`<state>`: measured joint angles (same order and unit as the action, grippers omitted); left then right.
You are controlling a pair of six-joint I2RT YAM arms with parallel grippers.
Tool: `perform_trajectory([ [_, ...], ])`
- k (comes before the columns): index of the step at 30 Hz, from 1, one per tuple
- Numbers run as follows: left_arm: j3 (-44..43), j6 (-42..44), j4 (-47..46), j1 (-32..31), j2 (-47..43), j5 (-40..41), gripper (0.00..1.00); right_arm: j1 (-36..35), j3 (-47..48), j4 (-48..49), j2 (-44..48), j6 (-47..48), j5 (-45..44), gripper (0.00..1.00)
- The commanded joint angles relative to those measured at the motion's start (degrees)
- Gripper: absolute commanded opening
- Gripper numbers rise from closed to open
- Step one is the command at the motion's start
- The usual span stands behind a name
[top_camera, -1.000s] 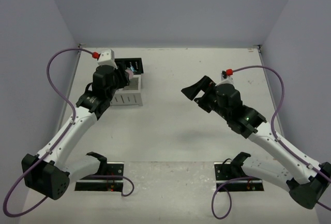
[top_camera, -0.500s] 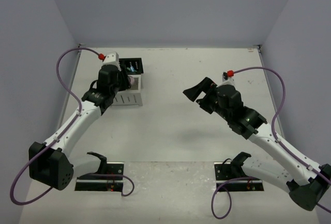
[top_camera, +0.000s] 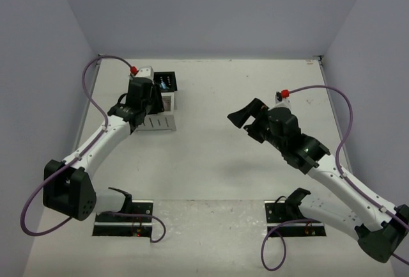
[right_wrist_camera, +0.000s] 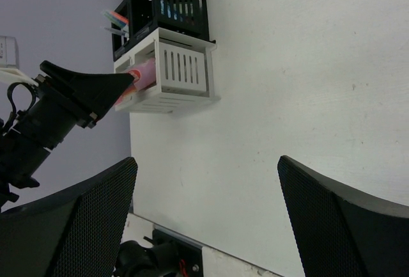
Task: Sort the stationery into containers
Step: Place the pen in the storage box, then reset both arms
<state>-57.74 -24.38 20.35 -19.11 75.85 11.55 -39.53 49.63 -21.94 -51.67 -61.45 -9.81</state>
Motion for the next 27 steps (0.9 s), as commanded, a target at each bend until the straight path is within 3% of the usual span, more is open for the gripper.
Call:
perform_trajectory([
  [1,-5.0,1.4,1.6,0.6,-0.8,-0.6,0.72,0.4,-0.5,0.7,1.6,0.6,-2.4,0.93],
  [9,-12.3,1.6,5.3,0.5,-2.6,2.8,1.0,0.5,-0.3,0.7,1.9,1.1,-3.2,0.93],
  [14,-10.2,3.0,4.7,0.5,-12.2,9.2,1.0,0.6,2.6,-2.9,3.9,9.2,-8.0,0.94],
  [17,-6.6,4.2,4.3,0.5,-21.4,16.8,1.0,0.6,9.2,-10.6,3.5,18.8,-13.1,0.96],
  [21,-0.8,6.3,5.3,0.6,-31.7,31.2,1.0,0.4,17.4,-24.5,3.0,29.4,-32.5,0.99],
  [22,0.7,7.0,5.8,0.6,-33.1,32.2,1.0,0.5,18.3,-26.0,3.6,30.8,-39.2,0.99],
  [24,2.1,7.6,7.4,0.5,-36.0,32.5,1.0,0.4,19.7,-27.6,6.7,35.3,-44.7,0.99],
  [27,5.0,8.5,8.7,0.5,-40.4,32.8,1.0,0.4,20.5,-26.8,11.7,41.6,-46.1,0.99],
])
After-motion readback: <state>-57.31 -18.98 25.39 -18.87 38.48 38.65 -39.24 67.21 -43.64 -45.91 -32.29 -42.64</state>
